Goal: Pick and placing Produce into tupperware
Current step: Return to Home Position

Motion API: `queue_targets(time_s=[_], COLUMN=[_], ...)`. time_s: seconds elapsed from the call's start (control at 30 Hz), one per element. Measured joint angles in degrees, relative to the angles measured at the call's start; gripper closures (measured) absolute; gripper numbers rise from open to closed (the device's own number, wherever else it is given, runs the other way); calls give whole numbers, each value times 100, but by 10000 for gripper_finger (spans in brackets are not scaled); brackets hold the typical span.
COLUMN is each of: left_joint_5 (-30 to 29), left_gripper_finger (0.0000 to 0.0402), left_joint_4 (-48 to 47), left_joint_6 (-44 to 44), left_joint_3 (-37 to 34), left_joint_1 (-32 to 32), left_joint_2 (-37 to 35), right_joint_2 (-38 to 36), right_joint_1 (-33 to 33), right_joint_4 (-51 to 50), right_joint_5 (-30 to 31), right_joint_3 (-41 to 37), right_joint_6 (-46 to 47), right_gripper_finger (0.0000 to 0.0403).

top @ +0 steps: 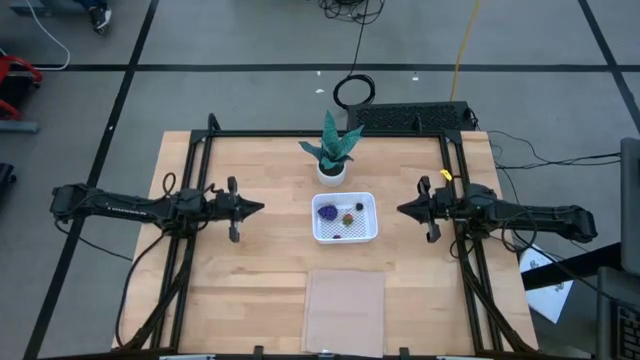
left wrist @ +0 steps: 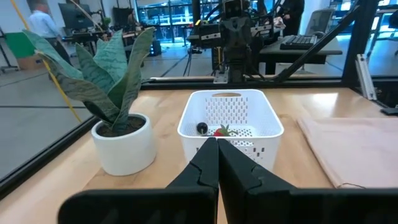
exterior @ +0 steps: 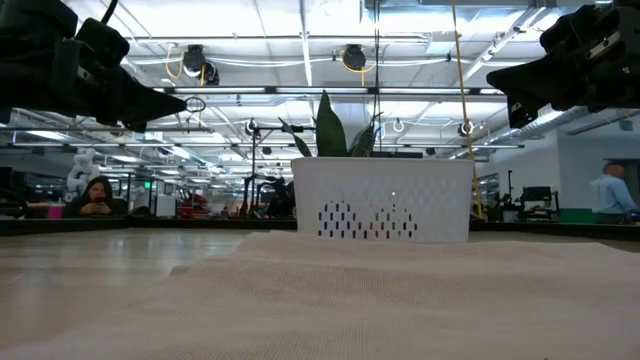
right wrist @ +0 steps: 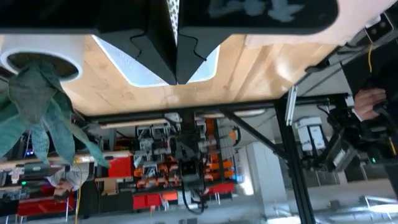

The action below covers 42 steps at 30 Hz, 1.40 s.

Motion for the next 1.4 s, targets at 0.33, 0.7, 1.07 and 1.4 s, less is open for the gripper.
queue_targets(time_s=[0.33, 0.7, 1.07, 1.4], left_joint_5=[-38, -36, -64, -82], left_gripper_finger=[401, 401, 400, 381], left_joint_4=[6, -35, -114, -364], left_joint_6=[102, -6, -319, -303], left_joint_3=[0, 4, 4, 4], left_joint_1=[0, 0, 0, 0], left_joint_2=[0, 0, 0, 2], right_joint_2=[-122, -400, -396, -398], right_joint_1=[0, 0, 1, 1], right_joint_4=[234, -87, -324, -151], right_joint_5=[-13, -17, -20, -20], right_joint_3=[0, 0, 0, 0], right_joint_6=[118, 118, 163, 263], right_gripper_finger=[403, 403, 403, 403])
